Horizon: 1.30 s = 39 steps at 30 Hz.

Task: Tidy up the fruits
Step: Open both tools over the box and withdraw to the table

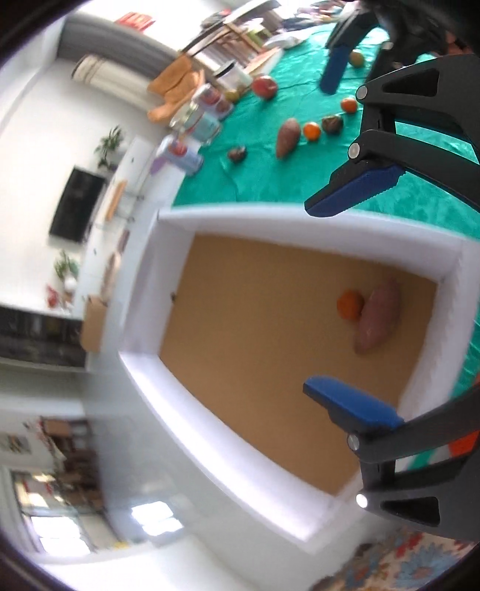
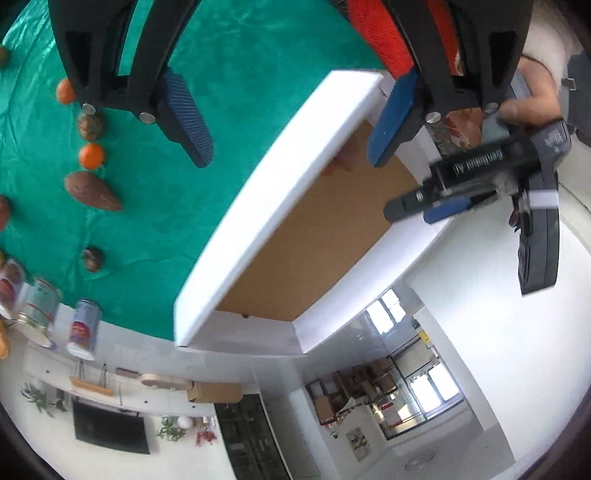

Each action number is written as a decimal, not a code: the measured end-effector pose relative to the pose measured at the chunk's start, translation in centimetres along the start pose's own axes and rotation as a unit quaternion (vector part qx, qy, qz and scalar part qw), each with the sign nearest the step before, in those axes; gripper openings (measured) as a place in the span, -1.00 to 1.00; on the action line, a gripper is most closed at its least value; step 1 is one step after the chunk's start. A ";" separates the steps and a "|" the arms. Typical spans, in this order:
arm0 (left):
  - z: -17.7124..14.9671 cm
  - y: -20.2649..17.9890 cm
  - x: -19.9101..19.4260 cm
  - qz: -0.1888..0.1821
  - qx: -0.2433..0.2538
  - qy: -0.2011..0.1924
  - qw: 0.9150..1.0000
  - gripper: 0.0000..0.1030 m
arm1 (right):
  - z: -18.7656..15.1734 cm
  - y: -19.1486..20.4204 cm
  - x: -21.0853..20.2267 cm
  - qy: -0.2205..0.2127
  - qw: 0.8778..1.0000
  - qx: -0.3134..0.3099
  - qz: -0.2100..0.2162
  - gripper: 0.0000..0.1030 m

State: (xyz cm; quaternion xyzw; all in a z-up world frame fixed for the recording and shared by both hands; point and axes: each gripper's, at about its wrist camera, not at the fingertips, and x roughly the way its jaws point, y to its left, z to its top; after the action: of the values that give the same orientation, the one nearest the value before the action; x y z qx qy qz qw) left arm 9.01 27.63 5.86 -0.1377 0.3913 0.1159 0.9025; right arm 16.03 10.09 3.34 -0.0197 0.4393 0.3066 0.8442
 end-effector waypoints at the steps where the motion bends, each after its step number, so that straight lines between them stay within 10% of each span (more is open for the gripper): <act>1: -0.1 -1.4 0.6 0.000 0.019 -0.010 1.000 0.76 | -1.9 -1.9 -1.0 -0.002 1.000 0.010 -0.012 0.66; 13: -3.2 -7.4 6.2 0.097 0.074 0.012 0.992 0.74 | -22.2 -16.1 -12.5 -0.085 0.968 0.159 -0.177 0.66; 31: -5.7 -7.7 3.9 0.120 0.080 0.009 0.989 0.75 | -23.8 -17.6 -11.1 -0.105 0.966 0.165 -0.171 0.66; 39: -5.4 -9.3 -3.0 0.129 0.039 -0.104 0.985 0.82 | -23.9 -17.7 -11.2 -0.109 0.967 0.169 -0.157 0.66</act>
State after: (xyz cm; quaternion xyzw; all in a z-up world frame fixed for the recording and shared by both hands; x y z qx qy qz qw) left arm 6.31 16.82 5.99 -0.0380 0.3136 0.2298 0.9205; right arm 3.31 -17.09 -7.07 0.0884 0.3812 0.0916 0.9157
